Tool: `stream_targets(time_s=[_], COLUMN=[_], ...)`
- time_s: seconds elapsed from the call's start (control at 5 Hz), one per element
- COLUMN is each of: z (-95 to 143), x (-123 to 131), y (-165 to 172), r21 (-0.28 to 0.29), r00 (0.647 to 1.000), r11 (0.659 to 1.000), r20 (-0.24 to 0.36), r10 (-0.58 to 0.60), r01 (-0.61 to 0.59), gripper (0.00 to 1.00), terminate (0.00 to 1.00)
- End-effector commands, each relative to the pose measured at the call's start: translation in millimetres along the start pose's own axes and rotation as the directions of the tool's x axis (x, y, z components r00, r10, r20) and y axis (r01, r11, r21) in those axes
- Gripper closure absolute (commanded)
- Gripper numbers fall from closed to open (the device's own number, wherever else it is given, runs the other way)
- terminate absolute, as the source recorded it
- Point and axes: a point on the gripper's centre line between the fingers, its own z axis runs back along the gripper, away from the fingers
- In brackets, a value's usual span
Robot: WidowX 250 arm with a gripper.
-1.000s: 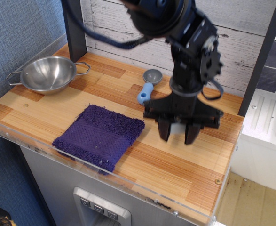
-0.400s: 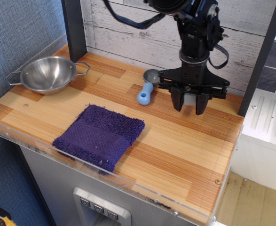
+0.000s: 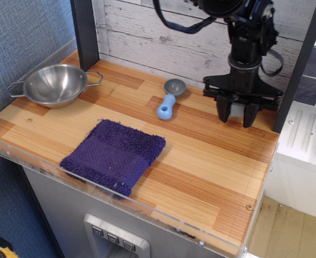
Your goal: Move blue cube to the upper right corner of table.
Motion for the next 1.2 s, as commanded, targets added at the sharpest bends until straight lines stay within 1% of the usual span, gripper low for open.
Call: stream_targets(time_s=[0.0,0.2,0.4,0.6,1.0], z=[6.1,2.8,4.8,10.8,53.9], x=[12.2,7.9,5.1,5.9,18.2], y=[-6.7,-9.7,-11.3,-11.4,-15.3], r21=[0.021,0.014,0.011,0.008,0.046], r00=[0.999,0.999,0.999,0.999,0.992], r11=[0.999,0.999,0.999,0.999,0.998], r20=[0.010,-0.003,-0.006,0.017,0.117], r10=[-0.037,-0.044,-0.045,-0.052,-0.052], r01=[0.037,0.044,0.045,0.052,0.047], gripper=[0.00,0.00,0.00,0.00,0.00], terminate=[0.00,0.00,0.00,0.00,0.00])
